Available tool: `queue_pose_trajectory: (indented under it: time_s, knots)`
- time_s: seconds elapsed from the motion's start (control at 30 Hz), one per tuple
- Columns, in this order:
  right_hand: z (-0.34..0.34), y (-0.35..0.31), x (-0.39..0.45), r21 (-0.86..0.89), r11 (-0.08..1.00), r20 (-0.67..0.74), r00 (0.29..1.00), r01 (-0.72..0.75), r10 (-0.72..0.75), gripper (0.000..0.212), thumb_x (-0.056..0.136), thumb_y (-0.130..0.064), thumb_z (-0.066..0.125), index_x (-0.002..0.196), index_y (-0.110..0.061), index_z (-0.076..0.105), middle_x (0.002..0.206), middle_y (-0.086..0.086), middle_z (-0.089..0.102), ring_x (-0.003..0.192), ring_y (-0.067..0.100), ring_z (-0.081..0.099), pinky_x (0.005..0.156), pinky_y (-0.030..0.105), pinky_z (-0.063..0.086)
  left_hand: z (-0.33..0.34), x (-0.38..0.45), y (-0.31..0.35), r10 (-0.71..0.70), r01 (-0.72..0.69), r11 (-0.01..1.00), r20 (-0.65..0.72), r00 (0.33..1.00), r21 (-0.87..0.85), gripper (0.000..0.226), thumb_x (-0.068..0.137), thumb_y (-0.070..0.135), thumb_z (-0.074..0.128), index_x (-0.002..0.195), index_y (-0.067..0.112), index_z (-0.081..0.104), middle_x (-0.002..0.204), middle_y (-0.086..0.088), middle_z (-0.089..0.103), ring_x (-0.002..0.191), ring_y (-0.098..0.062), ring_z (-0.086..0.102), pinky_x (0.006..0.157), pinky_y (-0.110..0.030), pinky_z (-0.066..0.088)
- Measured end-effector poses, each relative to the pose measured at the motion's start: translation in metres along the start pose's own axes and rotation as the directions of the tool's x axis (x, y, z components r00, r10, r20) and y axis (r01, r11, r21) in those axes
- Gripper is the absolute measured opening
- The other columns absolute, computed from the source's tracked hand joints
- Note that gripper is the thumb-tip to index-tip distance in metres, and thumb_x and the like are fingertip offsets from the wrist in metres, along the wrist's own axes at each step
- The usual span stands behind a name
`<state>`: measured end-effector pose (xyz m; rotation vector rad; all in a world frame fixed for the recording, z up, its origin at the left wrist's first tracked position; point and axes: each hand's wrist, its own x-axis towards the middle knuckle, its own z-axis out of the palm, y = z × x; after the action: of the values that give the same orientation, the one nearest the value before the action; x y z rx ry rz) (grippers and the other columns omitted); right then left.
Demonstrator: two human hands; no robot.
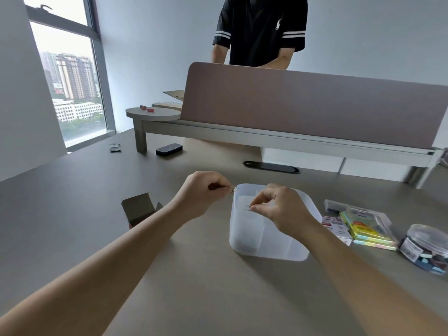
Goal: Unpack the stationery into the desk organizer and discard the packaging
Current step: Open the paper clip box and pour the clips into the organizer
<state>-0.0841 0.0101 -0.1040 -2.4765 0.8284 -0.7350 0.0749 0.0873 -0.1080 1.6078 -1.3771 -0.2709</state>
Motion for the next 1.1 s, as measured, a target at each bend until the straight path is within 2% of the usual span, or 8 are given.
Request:
queue_pose_trajectory:
  time_s: [0.13, 0.23, 0.33, 0.47, 0.6, 0.8, 0.93, 1.1]
  knots:
    - [-0.001, 0.003, 0.002, 0.015, 0.998, 0.074, 0.996, -0.058, 0.057, 0.006, 0.075, -0.018, 0.069, 0.076, -0.013, 0.066, 0.091, -0.001, 0.056, 0.093, 0.014, 0.049, 0.08, 0.027, 0.036, 0.007, 0.006, 0.0, 0.009, -0.009, 1.0, 0.021, 1.0, 0.004, 0.01, 0.08, 0.01, 0.062, 0.081, 0.003, 0.068, 0.081, -0.018, 0.066, 0.073, -0.02, 0.053, 0.07, -0.034, 0.047]
    - [-0.002, 0.003, 0.002, -0.002, 0.998, 0.101, 0.993, -0.055, 0.055, 0.005, 0.077, -0.02, 0.067, 0.075, -0.015, 0.065, 0.094, -0.002, 0.057, 0.095, 0.014, 0.05, 0.081, 0.026, 0.035, 0.01, 0.008, 0.001, 0.017, -0.018, 1.0, 0.027, 0.999, 0.009, 0.009, 0.079, 0.012, 0.063, 0.081, 0.004, 0.069, 0.087, -0.019, 0.068, 0.079, -0.03, 0.059, 0.077, -0.038, 0.05]
    - [-0.003, 0.005, 0.001, 0.017, 1.0, 0.082, 0.997, -0.016, 0.015, 0.016, 0.083, -0.02, 0.059, 0.093, -0.011, 0.068, 0.107, -0.001, 0.061, 0.098, 0.01, 0.051, 0.083, 0.022, 0.035, 0.011, 0.008, 0.0, 0.02, -0.02, 1.0, 0.042, 0.999, 0.001, 0.008, 0.079, 0.011, 0.063, 0.081, 0.005, 0.069, 0.075, -0.001, 0.066, 0.075, -0.011, 0.059, 0.076, -0.03, 0.048]
    - [-0.014, 0.013, -0.008, -0.069, 0.998, 0.004, 1.0, 0.012, -0.011, 0.025, 0.085, -0.026, 0.057, 0.107, -0.017, 0.062, 0.109, -0.006, 0.055, 0.097, 0.007, 0.046, 0.07, 0.014, 0.034, 0.018, 0.01, 0.006, 0.073, -0.075, 0.997, 0.084, 0.994, 0.024, 0.009, 0.079, 0.012, 0.063, 0.08, 0.006, 0.07, 0.071, 0.017, 0.06, 0.066, 0.014, 0.053, 0.069, -0.009, 0.04]
    - [-0.023, 0.026, -0.023, -0.092, 0.995, -0.05, 0.999, -0.025, 0.02, 0.025, 0.086, -0.026, 0.055, 0.108, -0.016, 0.061, 0.114, 0.0, 0.058, 0.106, 0.012, 0.048, 0.086, 0.022, 0.033, 0.03, 0.012, 0.011, 0.152, -0.172, 0.978, 0.159, 0.976, 0.121, 0.012, 0.08, 0.014, 0.063, 0.084, 0.005, 0.07, 0.076, 0.01, 0.06, 0.071, 0.004, 0.052, 0.065, -0.002, 0.033]
    - [-0.023, 0.035, -0.033, -0.079, 0.996, -0.049, 0.998, -0.038, 0.034, 0.025, 0.088, -0.026, 0.052, 0.107, -0.015, 0.061, 0.116, 0.002, 0.059, 0.099, 0.005, 0.044, 0.083, 0.02, 0.032, 0.031, 0.014, 0.008, 0.049, -0.112, 0.974, 0.3, 0.953, 0.196, 0.013, 0.08, 0.013, 0.063, 0.089, 0.009, 0.071, 0.079, 0.009, 0.061, 0.071, 0.002, 0.051, 0.062, 0.001, 0.035]
    - [-0.022, 0.037, -0.031, -0.076, 0.997, -0.049, 0.999, -0.027, 0.023, 0.023, 0.088, -0.026, 0.051, 0.105, -0.015, 0.062, 0.114, 0.002, 0.06, 0.098, 0.005, 0.045, 0.084, 0.02, 0.034, 0.026, 0.017, 0.011, 0.018, -0.117, 0.967, 0.396, 0.918, 0.227, 0.015, 0.081, 0.014, 0.063, 0.092, 0.013, 0.072, 0.084, 0.012, 0.057, 0.079, -0.002, 0.052, 0.069, -0.003, 0.037]
    - [-0.02, 0.037, -0.035, -0.083, 0.996, -0.065, 0.998, -0.019, 0.014, 0.026, 0.088, -0.027, 0.05, 0.108, -0.016, 0.061, 0.119, 0.001, 0.058, 0.101, 0.005, 0.045, 0.085, 0.02, 0.032, 0.023, 0.009, 0.017, 0.028, -0.112, 0.969, 0.35, 0.936, 0.222, 0.022, 0.079, 0.023, 0.064, 0.1, 0.017, 0.069, 0.106, 0.007, 0.056, 0.095, -0.001, 0.05, 0.079, -0.006, 0.034]
